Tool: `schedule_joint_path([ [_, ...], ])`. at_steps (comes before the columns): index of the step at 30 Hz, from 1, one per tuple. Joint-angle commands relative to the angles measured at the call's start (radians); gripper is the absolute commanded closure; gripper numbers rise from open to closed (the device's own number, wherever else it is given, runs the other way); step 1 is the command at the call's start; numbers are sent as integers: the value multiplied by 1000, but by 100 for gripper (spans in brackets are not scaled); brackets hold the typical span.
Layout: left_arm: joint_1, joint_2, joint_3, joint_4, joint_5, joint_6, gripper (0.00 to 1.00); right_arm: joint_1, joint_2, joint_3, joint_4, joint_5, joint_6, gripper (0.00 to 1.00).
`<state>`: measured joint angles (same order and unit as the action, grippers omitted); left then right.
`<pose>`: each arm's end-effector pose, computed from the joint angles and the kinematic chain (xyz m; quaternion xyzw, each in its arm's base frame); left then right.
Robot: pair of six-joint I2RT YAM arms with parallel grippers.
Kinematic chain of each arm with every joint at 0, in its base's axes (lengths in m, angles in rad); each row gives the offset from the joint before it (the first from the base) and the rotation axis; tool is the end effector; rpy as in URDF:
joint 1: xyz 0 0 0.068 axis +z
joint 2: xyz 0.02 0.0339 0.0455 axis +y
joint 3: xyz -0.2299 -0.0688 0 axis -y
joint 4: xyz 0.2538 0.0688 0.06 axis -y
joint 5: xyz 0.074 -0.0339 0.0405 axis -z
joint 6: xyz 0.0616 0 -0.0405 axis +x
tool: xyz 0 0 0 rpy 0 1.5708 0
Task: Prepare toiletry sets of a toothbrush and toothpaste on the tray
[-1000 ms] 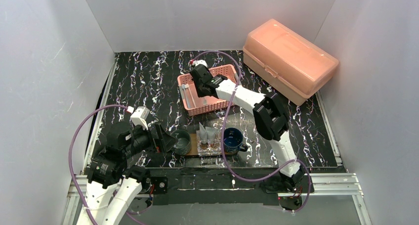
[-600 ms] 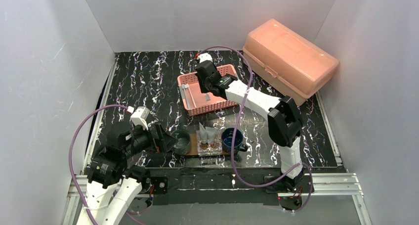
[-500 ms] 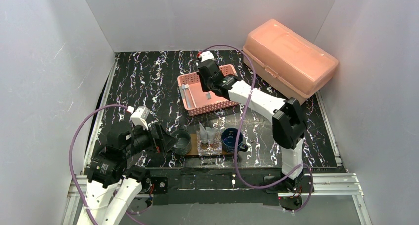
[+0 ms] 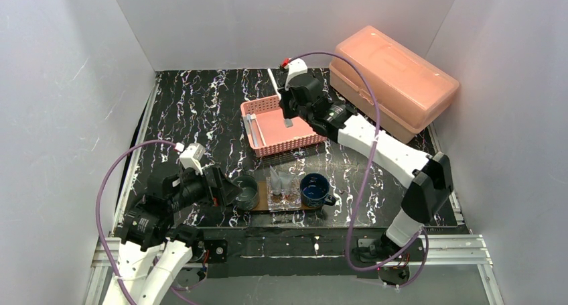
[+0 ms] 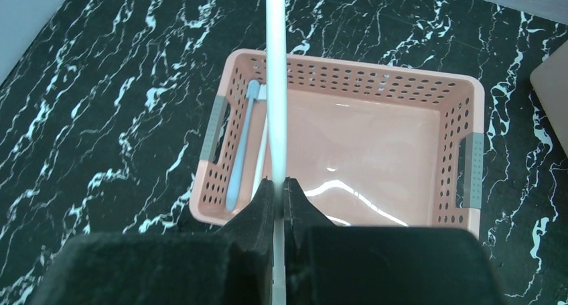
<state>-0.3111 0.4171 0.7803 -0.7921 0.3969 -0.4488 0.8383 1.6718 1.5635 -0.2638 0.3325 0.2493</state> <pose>0.1305 -0.0670 0.2985 0.0495 0.8303 -0.3505 0.4305 0.2993 0.3027 0.3264 -0.1470 0.8064 0.1709 0.5468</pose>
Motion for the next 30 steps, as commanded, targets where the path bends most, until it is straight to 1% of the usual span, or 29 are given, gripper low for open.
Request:
schedule_joint_path([
  [1, 1, 12, 0, 7, 14, 13, 2, 13, -112, -49, 23, -79, -65, 99],
  [5, 0, 16, 2, 8, 28, 16, 2, 35, -176, -77, -47, -122, -138, 99],
  [8, 0, 24, 6, 8, 49, 18, 2, 64, -262, -144, -56, -140, -183, 99],
  [9, 0, 36, 18, 9, 69, 0, 2, 104, -336, -182, -92, -163, -223, 99],
  [14, 0, 39, 23, 77, 163, -138, 2, 192, -422, -217, -142, -142, -266, 99],
  [18, 0, 34, 61, 127, 192, -237, 2, 285, -471, -234, -180, -100, -305, 99],
  [21, 0, 46, 107, 129, 195, -279, 2, 352, -485, -234, -216, -63, -323, 99],
  [25, 0, 65, 161, 129, 213, -348, 2, 412, -496, -238, -261, -41, -337, 99],
  [30, 0, 73, 192, 127, 219, -417, 2, 482, -526, -263, -274, -36, -371, 99],
])
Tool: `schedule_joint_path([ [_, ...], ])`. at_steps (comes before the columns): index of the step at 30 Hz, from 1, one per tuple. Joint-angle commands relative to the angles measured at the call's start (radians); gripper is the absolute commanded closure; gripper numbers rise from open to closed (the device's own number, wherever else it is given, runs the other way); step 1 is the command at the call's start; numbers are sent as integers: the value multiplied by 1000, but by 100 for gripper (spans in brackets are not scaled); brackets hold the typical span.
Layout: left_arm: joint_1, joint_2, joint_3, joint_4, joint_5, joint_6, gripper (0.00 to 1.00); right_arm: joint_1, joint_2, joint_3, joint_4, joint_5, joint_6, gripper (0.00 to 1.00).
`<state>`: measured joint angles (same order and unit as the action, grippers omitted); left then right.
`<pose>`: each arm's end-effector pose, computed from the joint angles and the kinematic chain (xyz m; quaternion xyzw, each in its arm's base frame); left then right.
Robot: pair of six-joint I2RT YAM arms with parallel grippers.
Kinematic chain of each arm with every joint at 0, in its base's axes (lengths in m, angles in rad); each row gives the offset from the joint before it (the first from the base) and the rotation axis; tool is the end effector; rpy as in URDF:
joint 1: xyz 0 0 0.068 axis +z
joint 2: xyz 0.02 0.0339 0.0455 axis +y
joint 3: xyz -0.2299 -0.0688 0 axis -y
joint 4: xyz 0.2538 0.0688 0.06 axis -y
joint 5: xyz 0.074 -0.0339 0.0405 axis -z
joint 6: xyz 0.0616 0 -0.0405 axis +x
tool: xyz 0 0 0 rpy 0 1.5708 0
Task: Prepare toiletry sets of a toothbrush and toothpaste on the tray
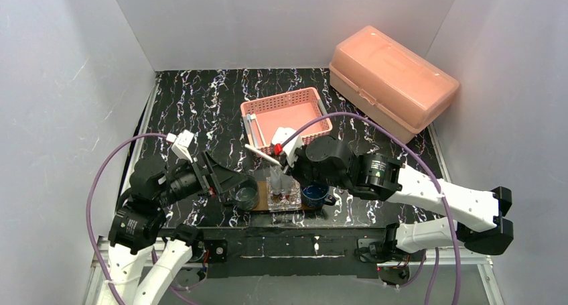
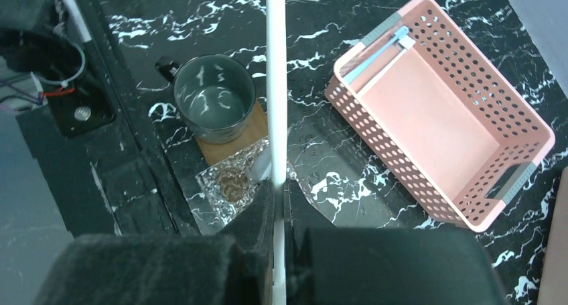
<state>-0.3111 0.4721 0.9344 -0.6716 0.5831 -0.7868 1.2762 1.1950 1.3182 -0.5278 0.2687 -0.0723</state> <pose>0.1213 -0.0746 0.3589 0.0004 0.7660 -0.5051 0.3977 0.1036 0.2850 0.3656 -0.4588 0.6923 0.2168 0.5131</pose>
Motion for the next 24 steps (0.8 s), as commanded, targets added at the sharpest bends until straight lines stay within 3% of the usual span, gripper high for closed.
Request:
schedule_joint_path([
  [1, 0, 21, 38, 6, 35, -92, 2, 53, -58, -28, -7, 20, -61, 99],
  [7, 0, 34, 28, 18, 68, -159, 2, 82, -128, -109, 39, -80, -147, 99],
  [16, 0, 39, -7, 84, 177, -224, 6, 138, -127, -132, 76, -93, -192, 99],
  [24, 0, 52, -37, 86, 273, -224, 20, 216, -102, -132, 136, -45, -247, 99],
])
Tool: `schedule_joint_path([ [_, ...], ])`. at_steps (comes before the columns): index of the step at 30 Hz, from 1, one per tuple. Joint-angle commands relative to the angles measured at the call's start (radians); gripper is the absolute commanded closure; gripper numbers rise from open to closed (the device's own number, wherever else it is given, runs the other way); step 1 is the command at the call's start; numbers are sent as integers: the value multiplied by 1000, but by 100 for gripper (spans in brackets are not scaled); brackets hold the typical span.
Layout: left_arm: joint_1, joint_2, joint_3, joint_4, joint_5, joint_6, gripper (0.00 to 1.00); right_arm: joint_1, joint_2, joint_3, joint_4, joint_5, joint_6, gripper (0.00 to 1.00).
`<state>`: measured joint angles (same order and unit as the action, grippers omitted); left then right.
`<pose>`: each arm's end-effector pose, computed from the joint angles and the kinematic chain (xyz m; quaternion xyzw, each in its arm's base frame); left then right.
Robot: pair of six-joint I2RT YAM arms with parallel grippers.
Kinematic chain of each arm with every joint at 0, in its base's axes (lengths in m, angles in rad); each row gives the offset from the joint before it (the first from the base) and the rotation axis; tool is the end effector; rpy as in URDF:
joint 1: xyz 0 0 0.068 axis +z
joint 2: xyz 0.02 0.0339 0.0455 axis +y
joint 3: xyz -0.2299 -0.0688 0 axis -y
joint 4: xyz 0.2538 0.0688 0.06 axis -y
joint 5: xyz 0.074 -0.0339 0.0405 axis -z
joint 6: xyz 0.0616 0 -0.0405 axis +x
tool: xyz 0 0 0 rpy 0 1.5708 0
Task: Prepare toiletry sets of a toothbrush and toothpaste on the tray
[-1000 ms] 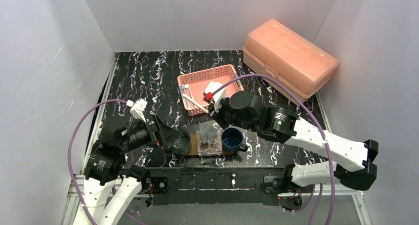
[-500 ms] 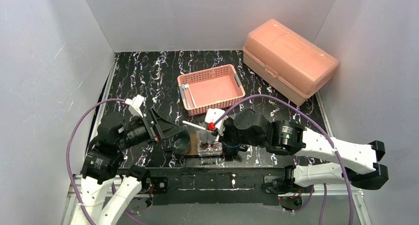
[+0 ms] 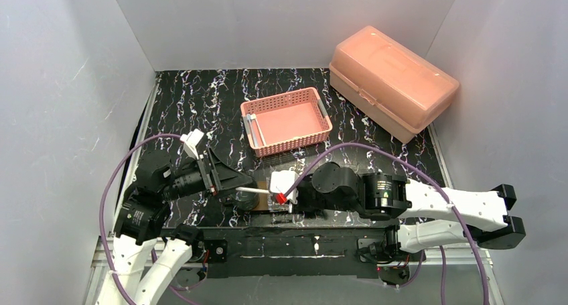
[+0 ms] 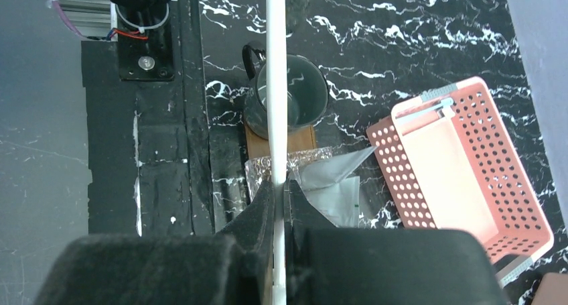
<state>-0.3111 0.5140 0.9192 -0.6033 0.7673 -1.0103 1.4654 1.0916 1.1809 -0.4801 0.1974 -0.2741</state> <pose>0.1254 -0.0852 0.3584 -0.0228 0.7552 -0.5892 0.2863 0.0421 0.2829 0.3487 -0.5965 0.5753 0.2428 0.5042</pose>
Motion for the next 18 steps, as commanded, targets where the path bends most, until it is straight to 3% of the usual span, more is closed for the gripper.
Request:
schedule_joint_path([
  [1, 0, 11, -26, 17, 94, -1, 21, 33, 8, 8, 91, 27, -50, 99],
  [13, 0, 8, -31, -1, 143, 39, 45, 56, 61, 42, 94, 79, -60, 99],
  [18, 0, 1, -29, -24, 151, 68, 49, 58, 64, 43, 99, 88, -54, 99],
])
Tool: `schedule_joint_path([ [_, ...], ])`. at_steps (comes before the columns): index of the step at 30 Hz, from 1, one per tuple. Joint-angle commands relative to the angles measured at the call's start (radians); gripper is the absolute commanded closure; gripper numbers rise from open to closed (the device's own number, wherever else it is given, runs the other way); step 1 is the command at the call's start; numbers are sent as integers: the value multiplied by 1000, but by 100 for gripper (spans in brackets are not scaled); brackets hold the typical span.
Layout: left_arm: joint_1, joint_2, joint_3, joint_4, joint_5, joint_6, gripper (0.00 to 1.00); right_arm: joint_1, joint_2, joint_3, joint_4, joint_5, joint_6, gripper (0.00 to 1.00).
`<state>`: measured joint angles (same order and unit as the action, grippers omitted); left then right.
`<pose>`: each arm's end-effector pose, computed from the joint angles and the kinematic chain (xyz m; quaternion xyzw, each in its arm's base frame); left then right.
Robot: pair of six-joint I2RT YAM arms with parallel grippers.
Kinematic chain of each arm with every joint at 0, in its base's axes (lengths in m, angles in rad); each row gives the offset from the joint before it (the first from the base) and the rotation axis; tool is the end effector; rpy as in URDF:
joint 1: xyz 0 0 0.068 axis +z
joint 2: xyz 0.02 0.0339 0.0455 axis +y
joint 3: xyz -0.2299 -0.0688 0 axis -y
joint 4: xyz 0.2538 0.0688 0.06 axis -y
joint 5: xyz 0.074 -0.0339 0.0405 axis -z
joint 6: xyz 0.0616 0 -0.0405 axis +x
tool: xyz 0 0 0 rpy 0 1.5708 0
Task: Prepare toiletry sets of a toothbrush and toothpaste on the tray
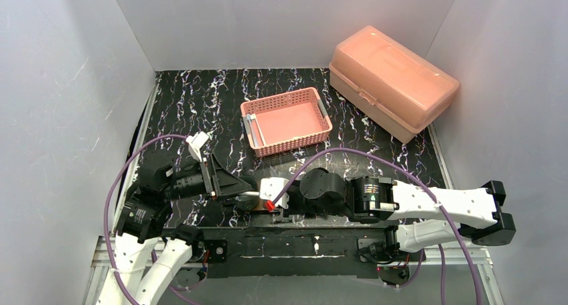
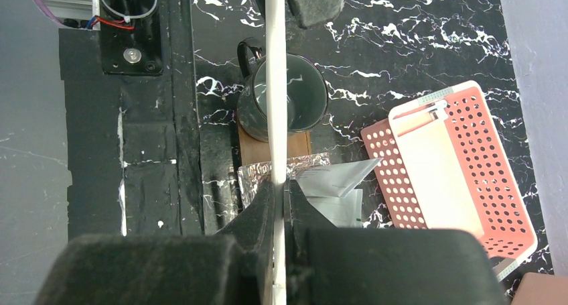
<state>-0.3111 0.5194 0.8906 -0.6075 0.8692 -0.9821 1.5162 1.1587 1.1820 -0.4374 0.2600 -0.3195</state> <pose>0.1244 -0.0894 0.3490 0.0114 0.7586 -0.6021 0.2487 0.0323 0.3012 0.3363 -0.6165 0.5607 0.2156 0.5090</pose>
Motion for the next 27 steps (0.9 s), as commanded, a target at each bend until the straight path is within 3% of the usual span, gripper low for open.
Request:
schedule_joint_path([
  [1, 0, -7, -2, -23, 50, 47, 50, 7, -4, 42, 56, 27, -7, 99],
  [15, 0, -10, 4, -81, 26, 121, 47, 13, -1, 38, 69, 41, 2, 99],
  [27, 0, 4, 5, -99, 20, 153, 63, 16, 3, 28, 74, 28, 8, 99],
])
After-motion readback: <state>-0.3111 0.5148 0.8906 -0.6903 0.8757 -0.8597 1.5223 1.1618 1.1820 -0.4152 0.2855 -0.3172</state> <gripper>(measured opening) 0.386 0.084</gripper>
